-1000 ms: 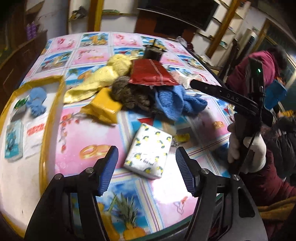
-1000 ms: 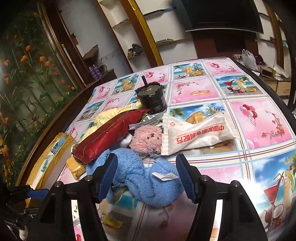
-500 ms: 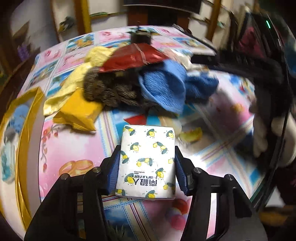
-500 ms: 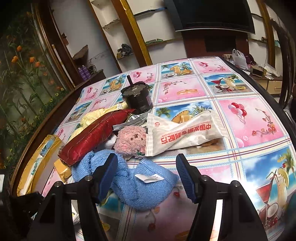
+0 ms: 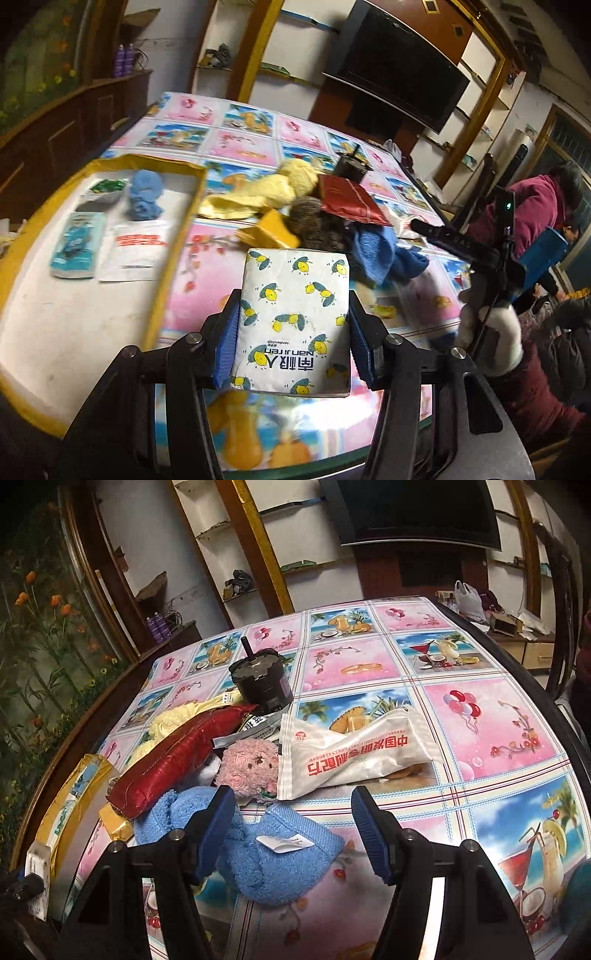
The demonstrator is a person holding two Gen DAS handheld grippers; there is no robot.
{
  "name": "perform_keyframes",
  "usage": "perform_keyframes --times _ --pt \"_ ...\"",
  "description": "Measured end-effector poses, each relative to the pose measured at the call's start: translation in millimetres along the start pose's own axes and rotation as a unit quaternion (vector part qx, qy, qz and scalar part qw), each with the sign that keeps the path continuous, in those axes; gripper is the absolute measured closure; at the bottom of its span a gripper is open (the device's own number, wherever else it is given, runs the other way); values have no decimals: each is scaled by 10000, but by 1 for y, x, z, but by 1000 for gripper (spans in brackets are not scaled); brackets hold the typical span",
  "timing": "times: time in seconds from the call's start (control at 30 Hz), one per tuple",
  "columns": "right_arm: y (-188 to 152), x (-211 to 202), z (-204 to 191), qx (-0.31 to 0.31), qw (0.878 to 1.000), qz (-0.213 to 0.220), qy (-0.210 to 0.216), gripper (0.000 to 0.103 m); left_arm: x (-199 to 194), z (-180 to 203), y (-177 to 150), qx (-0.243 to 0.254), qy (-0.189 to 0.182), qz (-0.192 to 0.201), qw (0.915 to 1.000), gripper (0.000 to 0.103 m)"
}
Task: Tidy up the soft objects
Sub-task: 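Place the tissue pack in the box with left gripper while right gripper drops the pink plush bear there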
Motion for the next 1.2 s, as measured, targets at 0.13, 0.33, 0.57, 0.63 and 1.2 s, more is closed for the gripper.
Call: perform_keyframes --times 0.13,0.33,0.57,0.63,1.2 --pt "14 0 -14 -212 9997 -108 7 37 -15 -15 -3 -115 -1 107 9999 51" --pt "24 33 -51 -742 9959 -513 8 38 -22 -28 -7 -243 21 151 9996 51" --pt "8 66 -40 -782 9920 -919 -382 77 -36 -45 -12 -359 157 182 9991 51" --pt "13 53 -37 -558 9952 -766 -239 78 -37 -51 -11 -427 201 197 9987 51" --pt "23 0 -219 -622 9676 -764 2323 78 18 -182 28 -1741 935 -609 9784 47"
Point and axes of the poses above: each gripper's, at about its wrist camera, not at the fingertips, and x roughly the way its jaws point, z to its right, y to its top, the point moved 7 cm from there along x, roughly the way its jaws point, and after that the axes turned 10 degrees about z, right-handed, at the moved point
